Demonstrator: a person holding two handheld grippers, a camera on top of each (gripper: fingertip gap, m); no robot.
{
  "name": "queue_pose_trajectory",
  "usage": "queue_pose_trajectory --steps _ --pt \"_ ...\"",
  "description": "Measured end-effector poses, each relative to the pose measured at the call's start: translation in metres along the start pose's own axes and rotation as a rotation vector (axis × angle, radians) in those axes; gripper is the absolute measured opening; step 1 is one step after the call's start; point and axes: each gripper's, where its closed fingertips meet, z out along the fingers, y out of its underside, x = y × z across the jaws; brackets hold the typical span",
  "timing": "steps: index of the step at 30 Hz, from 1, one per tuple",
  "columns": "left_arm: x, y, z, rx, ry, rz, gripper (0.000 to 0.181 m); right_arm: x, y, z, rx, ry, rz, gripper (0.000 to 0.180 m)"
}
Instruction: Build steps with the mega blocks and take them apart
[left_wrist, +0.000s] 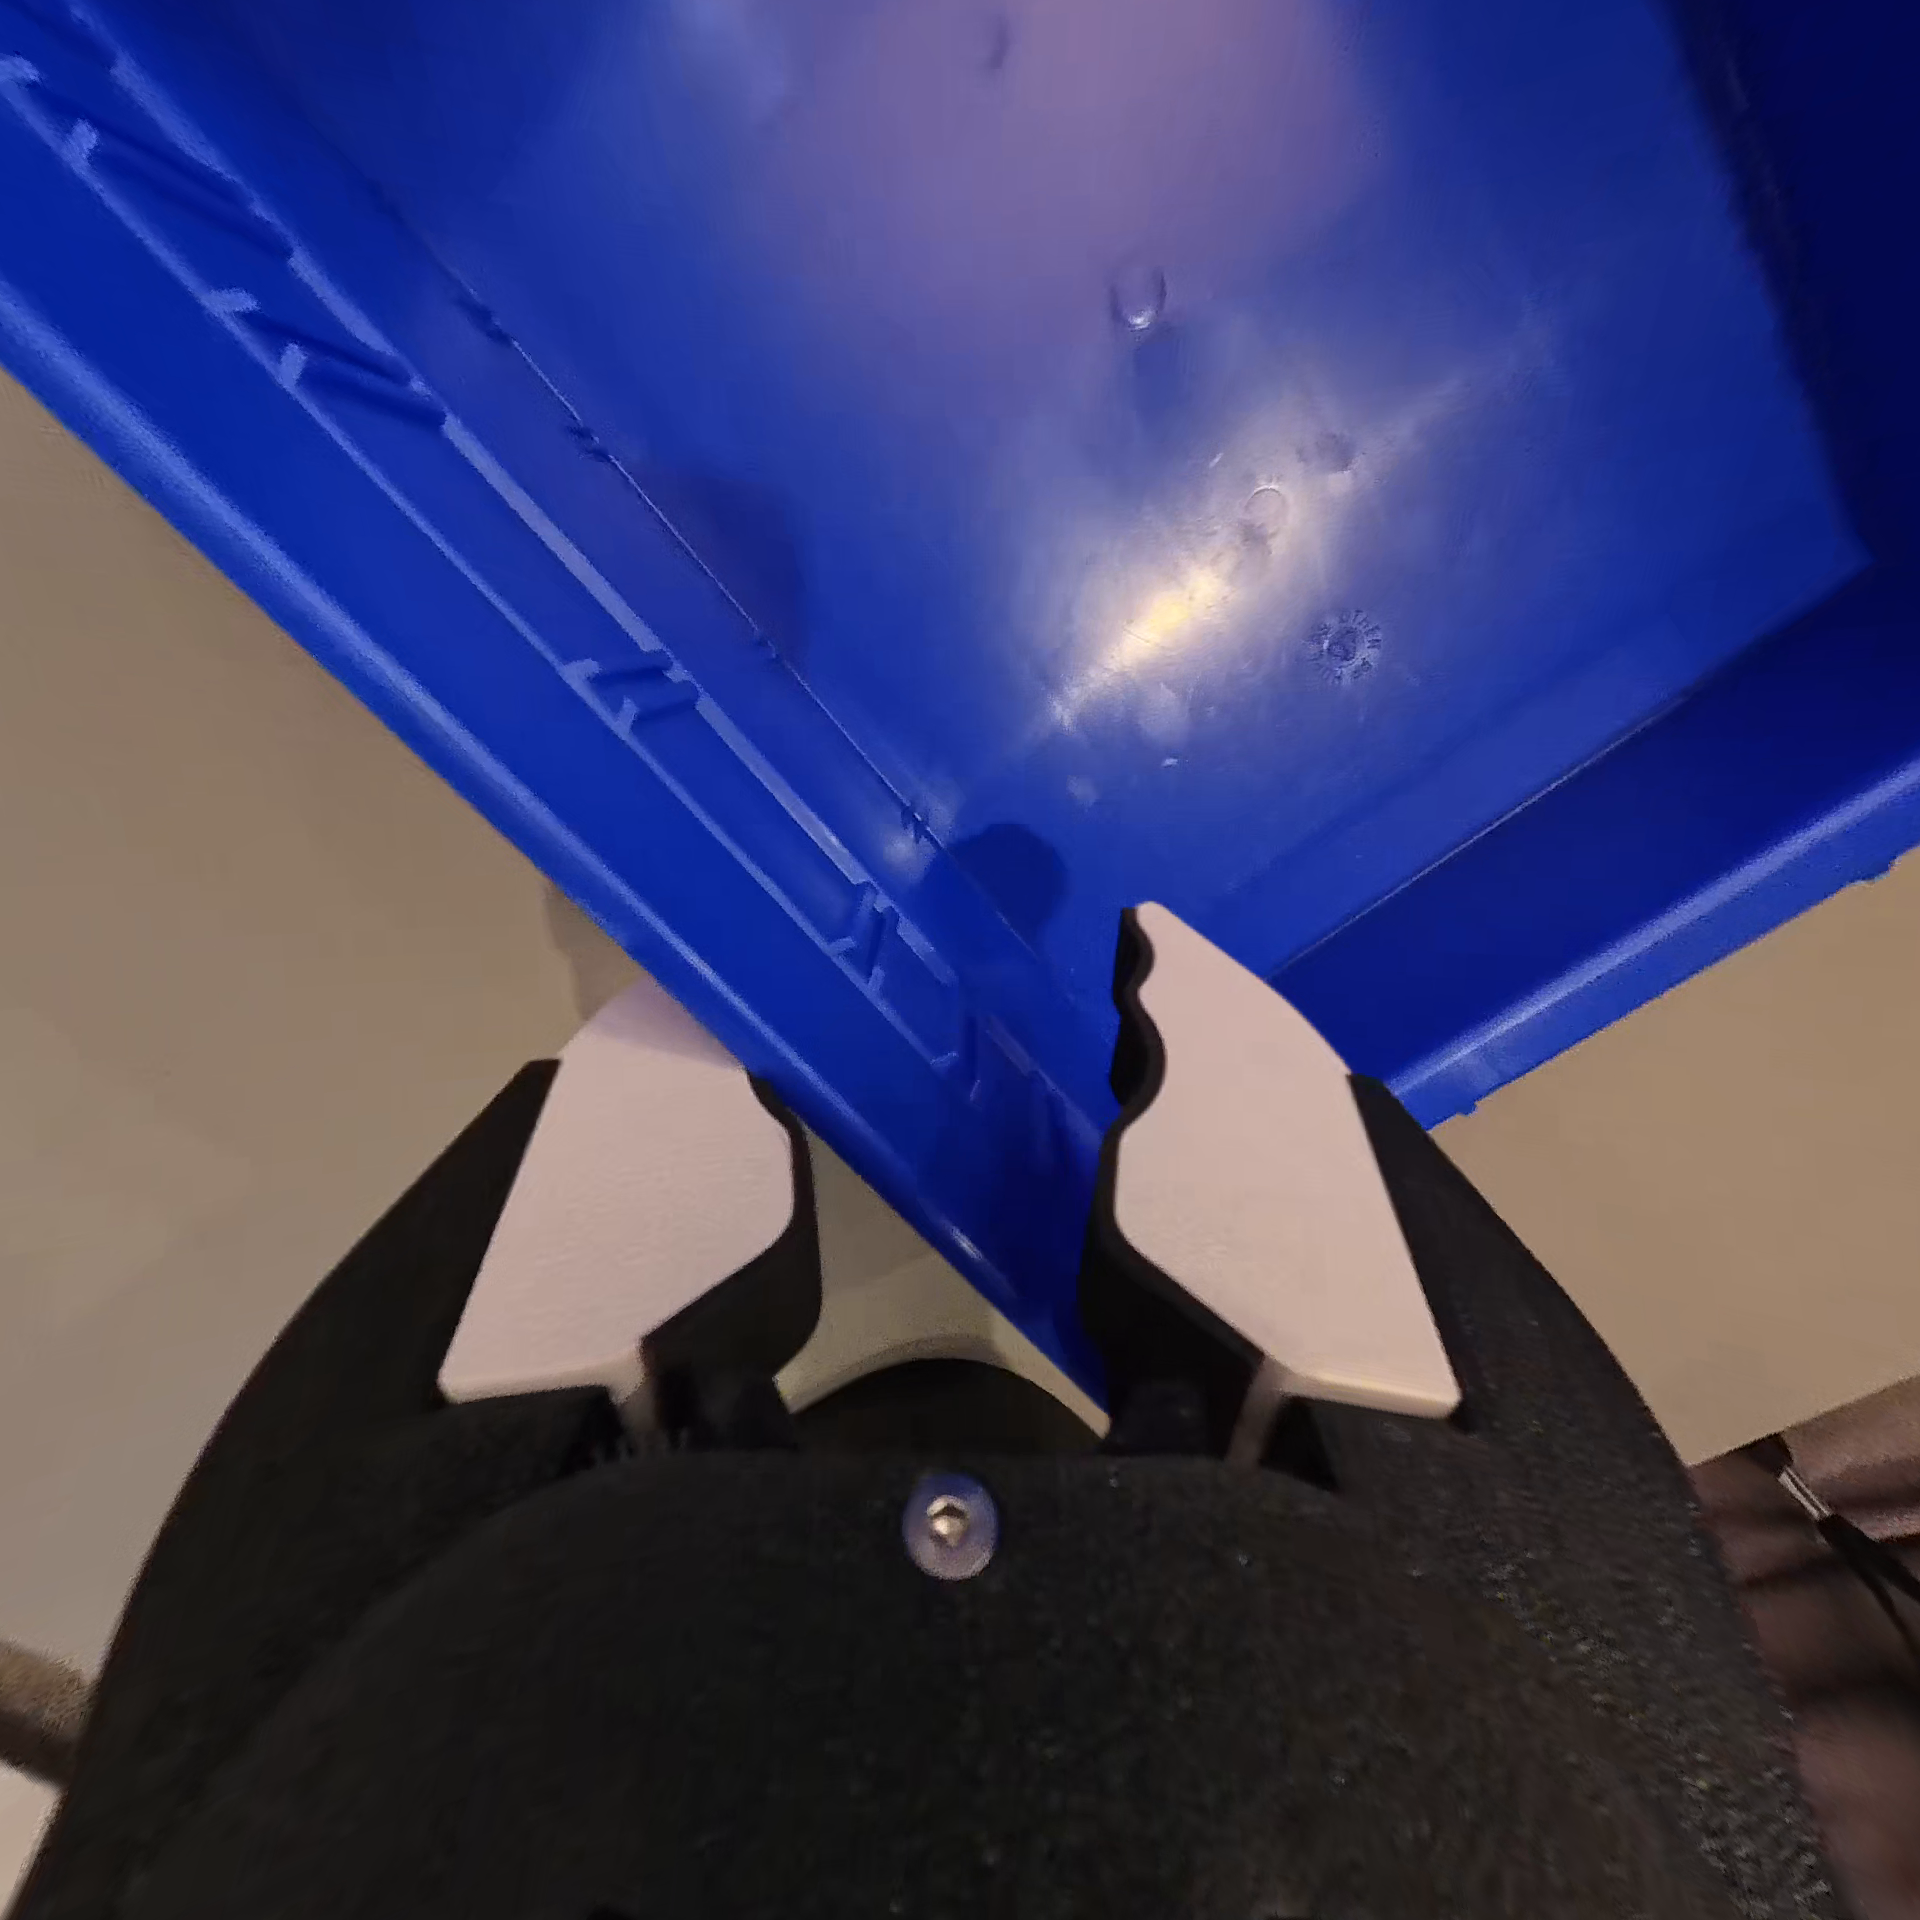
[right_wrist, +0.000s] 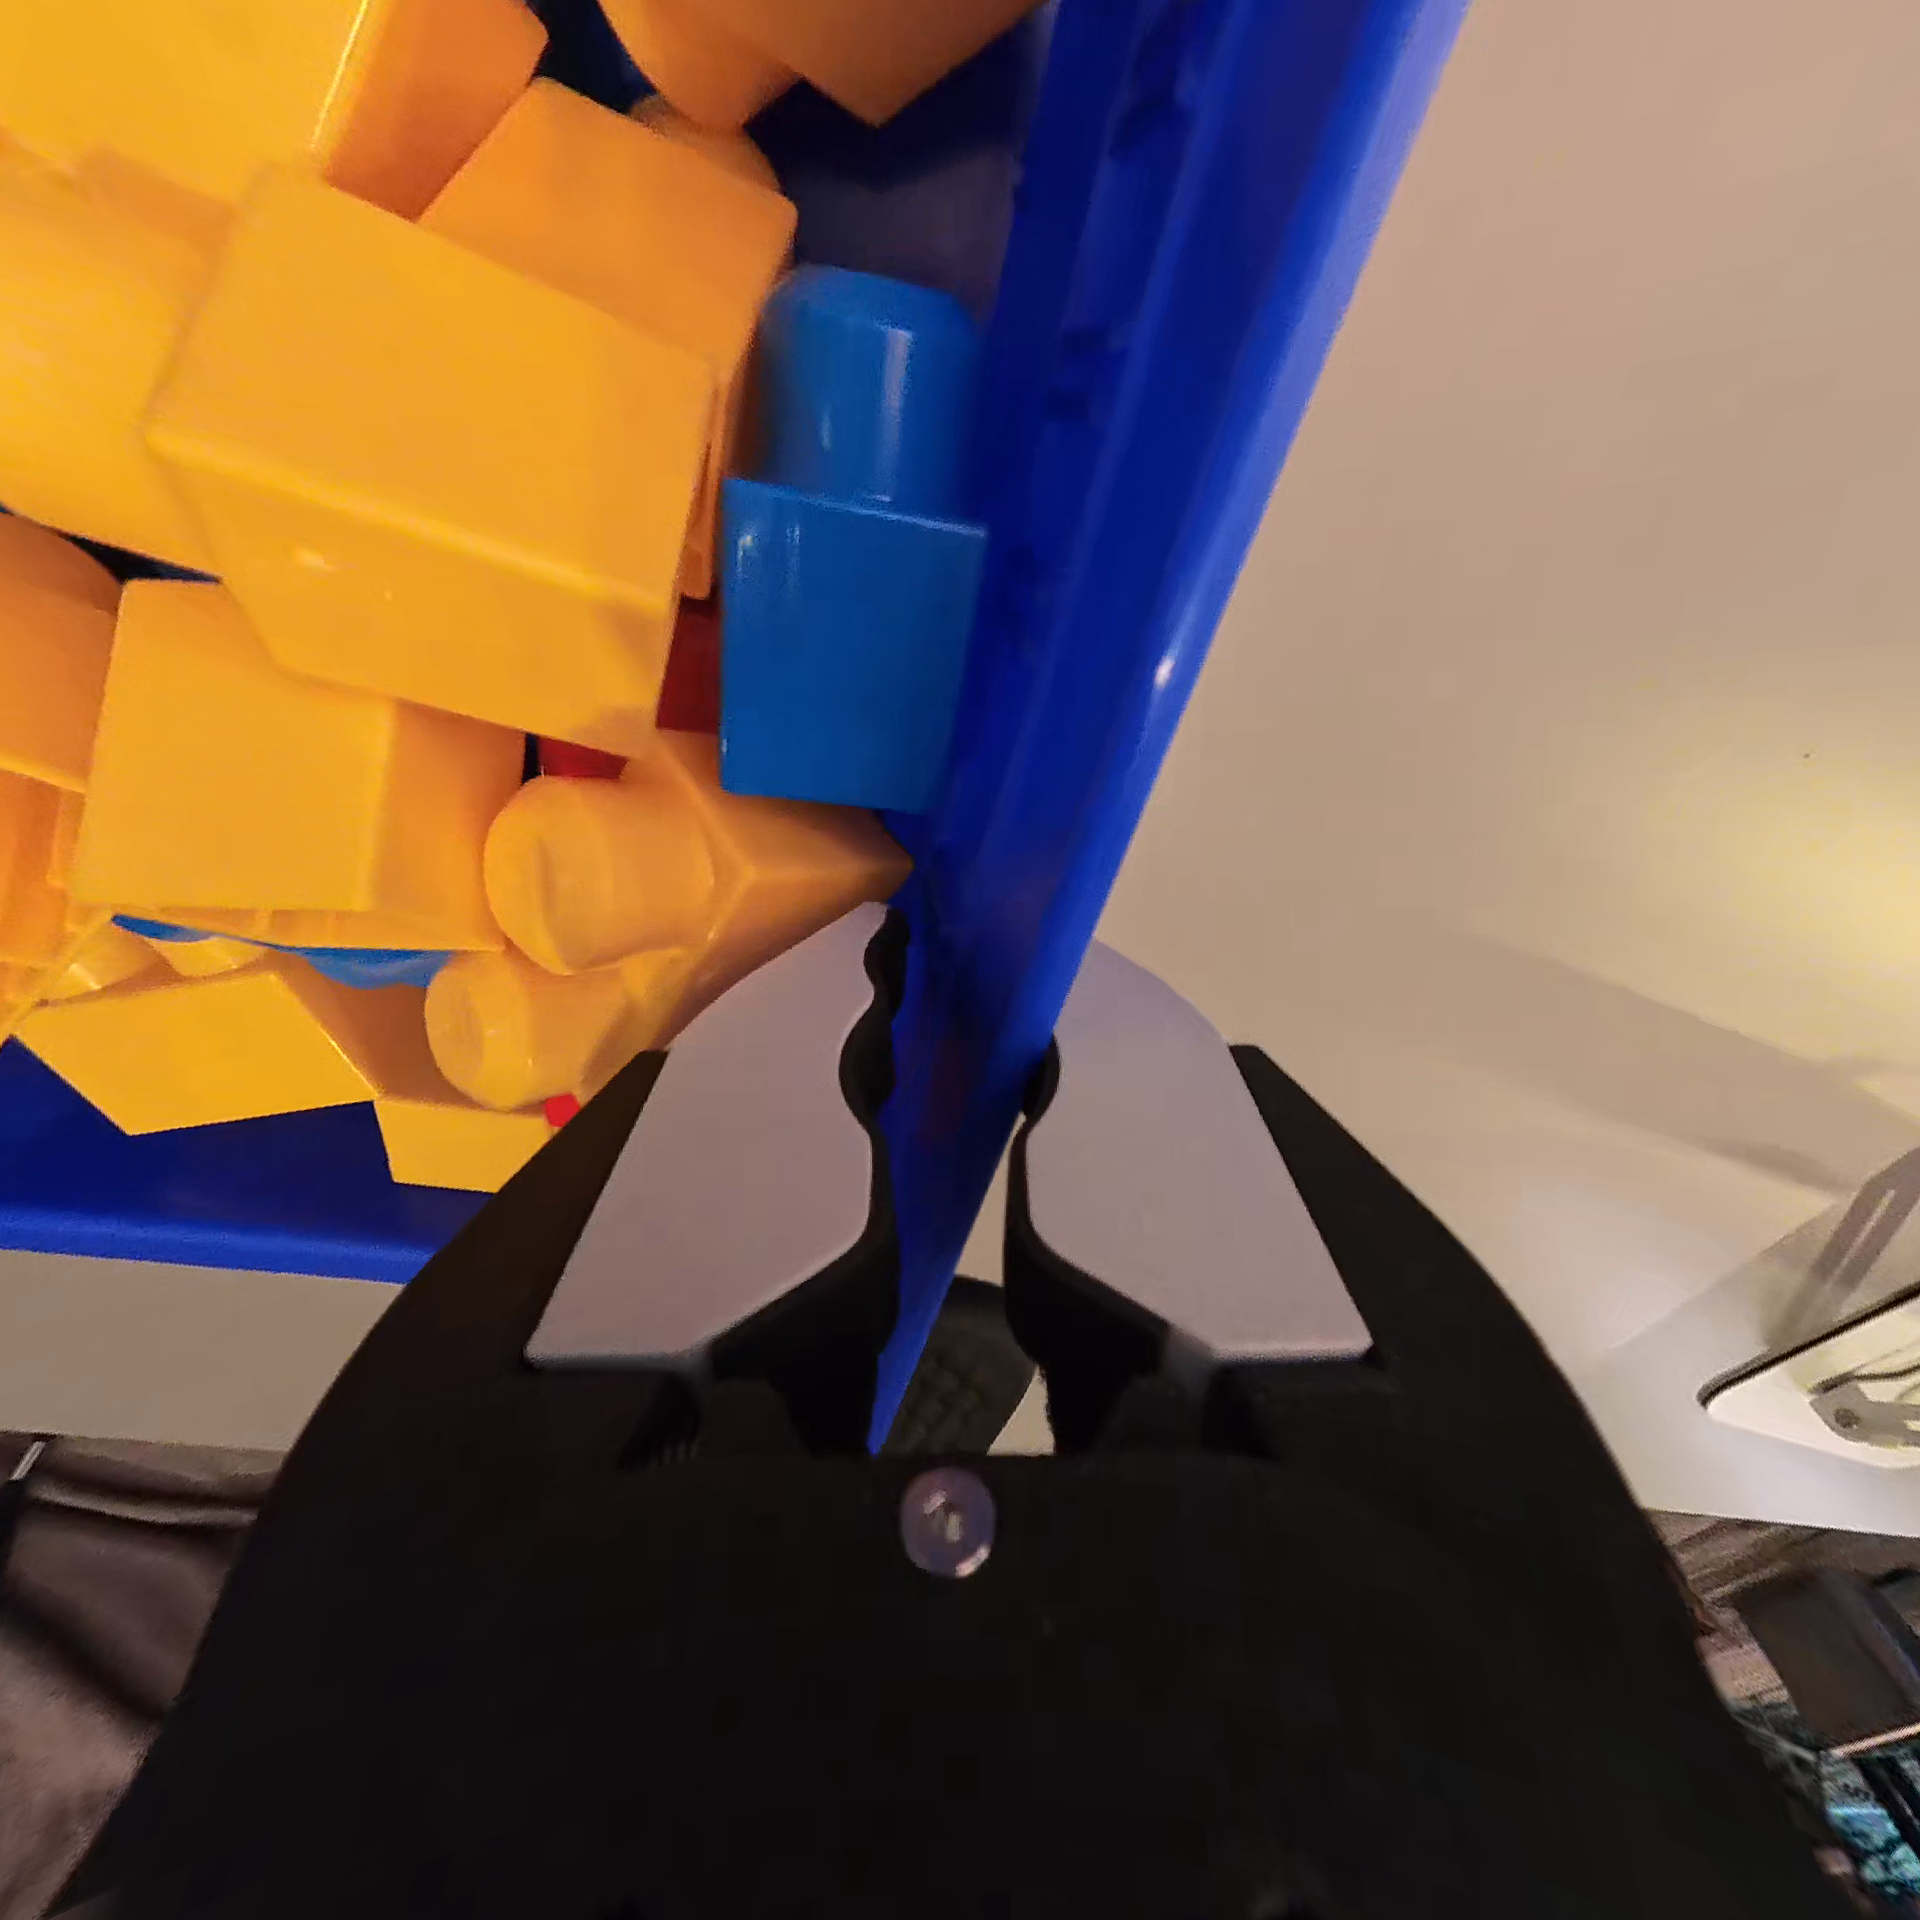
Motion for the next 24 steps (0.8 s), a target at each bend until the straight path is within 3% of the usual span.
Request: queue_pose_trajectory --steps 5,10,18,24 --pt "-0.01 -0.011 -0.022 0.115 0.095 -0.04 0.056 -0.006 -0.001 0.001 -0.023 -0.15 0.059 0.007" --pt "-0.046 -0.002 -0.071 0.259 0.02 -0.067 0.055 -0.007 0.007 0.001 -0.046 -0.274 0.062 0.007" --pt "-0.097 0.035 -0.138 0.445 -0.015 -0.201 0.049 0.014 0.031 -0.002 0.008 -0.296 0.089 0.007" --pt "-0.12 0.057 -0.165 0.546 -0.01 -0.282 0.048 0.038 0.05 -0.014 0.056 -0.258 0.135 0.008"
